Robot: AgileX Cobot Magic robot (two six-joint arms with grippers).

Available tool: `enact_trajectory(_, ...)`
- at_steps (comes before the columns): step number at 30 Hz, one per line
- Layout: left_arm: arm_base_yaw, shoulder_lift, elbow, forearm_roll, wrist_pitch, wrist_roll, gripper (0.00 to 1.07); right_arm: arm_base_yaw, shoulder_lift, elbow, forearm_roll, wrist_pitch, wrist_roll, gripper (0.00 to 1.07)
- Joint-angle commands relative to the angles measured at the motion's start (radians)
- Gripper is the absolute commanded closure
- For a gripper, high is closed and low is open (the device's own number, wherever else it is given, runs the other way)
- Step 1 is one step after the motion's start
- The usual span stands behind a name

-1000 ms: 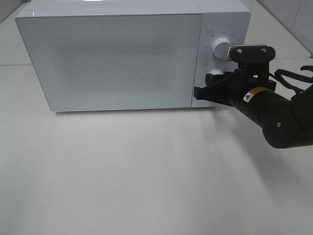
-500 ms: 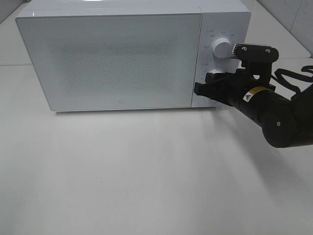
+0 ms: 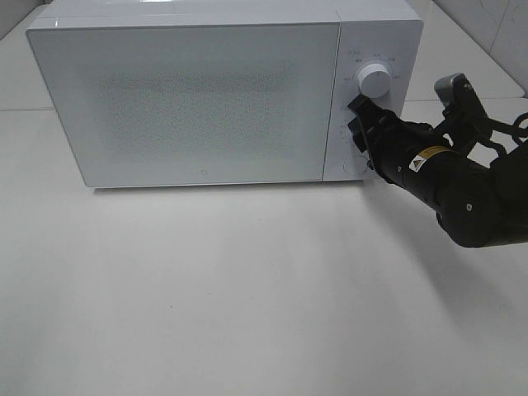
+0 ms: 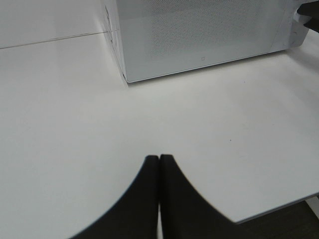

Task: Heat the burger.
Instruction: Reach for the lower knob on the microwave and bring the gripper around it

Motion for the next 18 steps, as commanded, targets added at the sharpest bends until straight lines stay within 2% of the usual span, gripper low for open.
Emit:
enact_trajectory(1, 0.003, -0.02, 0.003, -0.002, -0.009, -0.002, 1.07, -0.007, -0.004, -0.005, -0.041, 0.036, 0.285, 1.07)
enact_trajectory(2, 0.003, -0.02, 0.003, -0.002, -0.009, -0.002, 1.07, -0.007, -0.004, -0.005, -0.066, 0.034, 0.389, 1.07)
enact_trajectory(8, 0.003, -0.02, 0.003, -0.002, -0.009, -0.002, 1.07, -0.007, -0.004, -0.005, -0.095, 0.006, 0.529, 1.07)
enact_trajectory(10, 0.003, -0.02, 0.003, -0.002, -0.009, -0.002, 1.07, -0.007, -0.004, -0.005, -0.098, -0.024, 0.643, 1.07)
enact_trajectory(18, 0.003, -0.02, 0.003, -0.002, -0.009, -0.002, 1.07, -0.007, -0.004, -0.005, -0.106, -0.031, 0.685, 1.07)
